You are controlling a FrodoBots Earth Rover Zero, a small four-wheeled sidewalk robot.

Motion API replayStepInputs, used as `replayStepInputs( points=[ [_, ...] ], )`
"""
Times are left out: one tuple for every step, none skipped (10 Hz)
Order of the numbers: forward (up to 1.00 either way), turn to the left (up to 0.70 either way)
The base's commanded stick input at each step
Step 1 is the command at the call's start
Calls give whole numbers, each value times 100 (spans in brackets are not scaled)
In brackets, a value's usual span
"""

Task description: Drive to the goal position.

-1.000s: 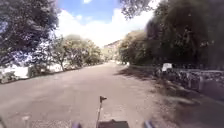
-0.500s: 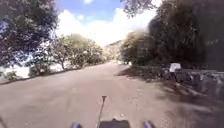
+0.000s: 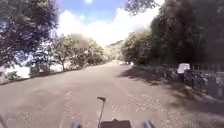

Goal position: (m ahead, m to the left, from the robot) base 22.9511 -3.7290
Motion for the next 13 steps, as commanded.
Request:
replayStepInputs(
  points=[
    [70, -35],
    [70, -34],
    [70, -32],
    [70, -29],
    [70, 0],
    [70, 0],
    [70, 0],
    [70, 0],
    [70, 0],
    [70, 0],
    [70, 0],
    [70, 0],
    [70, 0]
  ],
)
